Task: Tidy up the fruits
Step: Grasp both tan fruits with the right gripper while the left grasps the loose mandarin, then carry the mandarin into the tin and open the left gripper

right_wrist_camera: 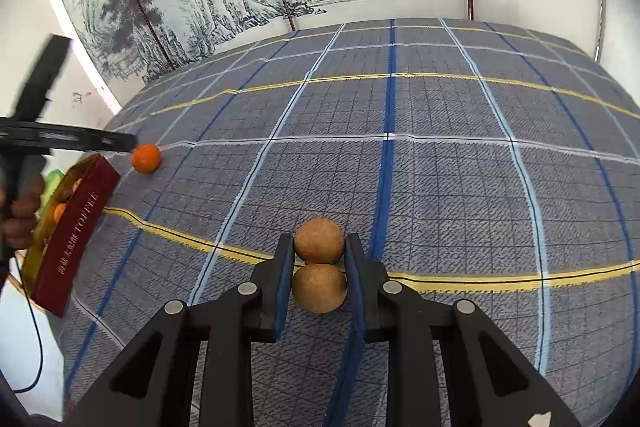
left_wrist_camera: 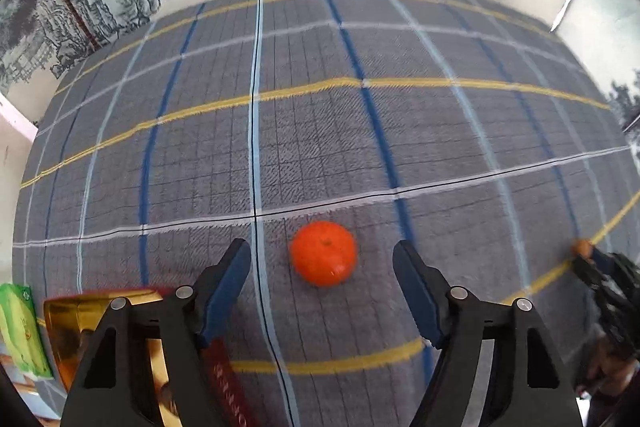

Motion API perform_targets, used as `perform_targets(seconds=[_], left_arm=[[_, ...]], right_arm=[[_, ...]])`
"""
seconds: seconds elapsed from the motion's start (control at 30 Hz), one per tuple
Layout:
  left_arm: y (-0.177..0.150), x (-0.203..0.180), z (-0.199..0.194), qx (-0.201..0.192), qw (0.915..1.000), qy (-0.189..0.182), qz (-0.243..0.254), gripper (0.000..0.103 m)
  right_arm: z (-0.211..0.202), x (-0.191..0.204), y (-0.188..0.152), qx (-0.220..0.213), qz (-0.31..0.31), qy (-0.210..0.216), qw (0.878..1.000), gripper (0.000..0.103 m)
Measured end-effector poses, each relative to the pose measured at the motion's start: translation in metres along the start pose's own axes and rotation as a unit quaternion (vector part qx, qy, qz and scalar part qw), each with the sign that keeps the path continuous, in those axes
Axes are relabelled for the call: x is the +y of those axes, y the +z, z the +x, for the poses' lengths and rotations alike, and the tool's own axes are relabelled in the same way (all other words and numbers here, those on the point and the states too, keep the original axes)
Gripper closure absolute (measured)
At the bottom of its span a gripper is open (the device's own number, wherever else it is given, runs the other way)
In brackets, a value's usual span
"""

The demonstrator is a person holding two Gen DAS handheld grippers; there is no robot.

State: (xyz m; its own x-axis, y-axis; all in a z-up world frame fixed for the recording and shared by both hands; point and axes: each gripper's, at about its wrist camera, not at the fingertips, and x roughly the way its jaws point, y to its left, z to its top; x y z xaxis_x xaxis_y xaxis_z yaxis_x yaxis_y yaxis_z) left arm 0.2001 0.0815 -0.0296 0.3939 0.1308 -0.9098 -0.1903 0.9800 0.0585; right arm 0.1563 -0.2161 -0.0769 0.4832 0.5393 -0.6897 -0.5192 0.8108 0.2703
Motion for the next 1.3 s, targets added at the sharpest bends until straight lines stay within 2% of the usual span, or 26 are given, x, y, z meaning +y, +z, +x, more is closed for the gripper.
perform_targets(seconds=[0.07, 0.17, 0.2, 0.23, 0.27, 0.43, 0.63, 0.9, 1.23, 1.3], left_arm=[[-0.001, 0.001, 0.012, 0.013, 0.9998, 0.011, -0.007, 0.031], [-0.002, 0.003, 0.024, 0.02, 0.9996, 0.001, -0.019, 0.034], [-0.002, 0.002, 0.028, 0.022, 0.9996, -0.002, -0.02, 0.044], [-0.002, 0.002, 0.032, 0.025, 0.9995, -0.005, -0.021, 0.05], [-0.003, 0.002, 0.032, 0.017, 0.9994, -0.007, -0.028, 0.065], [-0.013, -0.012, 0.021, 0.012, 0.9993, -0.006, -0.034, 0.065], [-0.056, -0.025, -0.041, -0.039, 0.9974, -0.036, -0.048, 0.065], [-0.125, -0.024, -0.109, -0.1, 0.9933, -0.002, -0.058, 0.065], [-0.177, -0.001, -0.139, -0.132, 0.988, 0.039, -0.069, 0.065], [-0.185, 0.007, -0.142, -0.136, 0.9869, 0.037, -0.078, 0.065]], right_arm=[[0.0, -0.002, 0.0, -0.001, 0.004, 0.008, 1.0, 0.079], [-0.002, -0.003, -0.001, -0.002, 0.006, 0.017, 1.0, 0.079], [-0.001, -0.004, -0.002, 0.0, 0.007, 0.02, 1.0, 0.079], [-0.001, -0.004, -0.002, 0.003, 0.009, 0.023, 1.0, 0.079], [0.001, -0.006, -0.002, 0.008, 0.012, 0.027, 1.0, 0.079], [0.003, -0.009, -0.002, 0.012, 0.021, 0.03, 0.999, 0.079], [0.004, -0.004, 0.0, 0.015, 0.009, 0.016, 1.0, 0.079], [0.005, 0.0, 0.0, 0.016, 0.0, 0.003, 1.0, 0.08], [0.009, 0.014, 0.001, 0.02, -0.032, -0.038, 0.999, 0.08], [0.009, 0.014, 0.0, 0.02, -0.036, -0.042, 0.998, 0.08]])
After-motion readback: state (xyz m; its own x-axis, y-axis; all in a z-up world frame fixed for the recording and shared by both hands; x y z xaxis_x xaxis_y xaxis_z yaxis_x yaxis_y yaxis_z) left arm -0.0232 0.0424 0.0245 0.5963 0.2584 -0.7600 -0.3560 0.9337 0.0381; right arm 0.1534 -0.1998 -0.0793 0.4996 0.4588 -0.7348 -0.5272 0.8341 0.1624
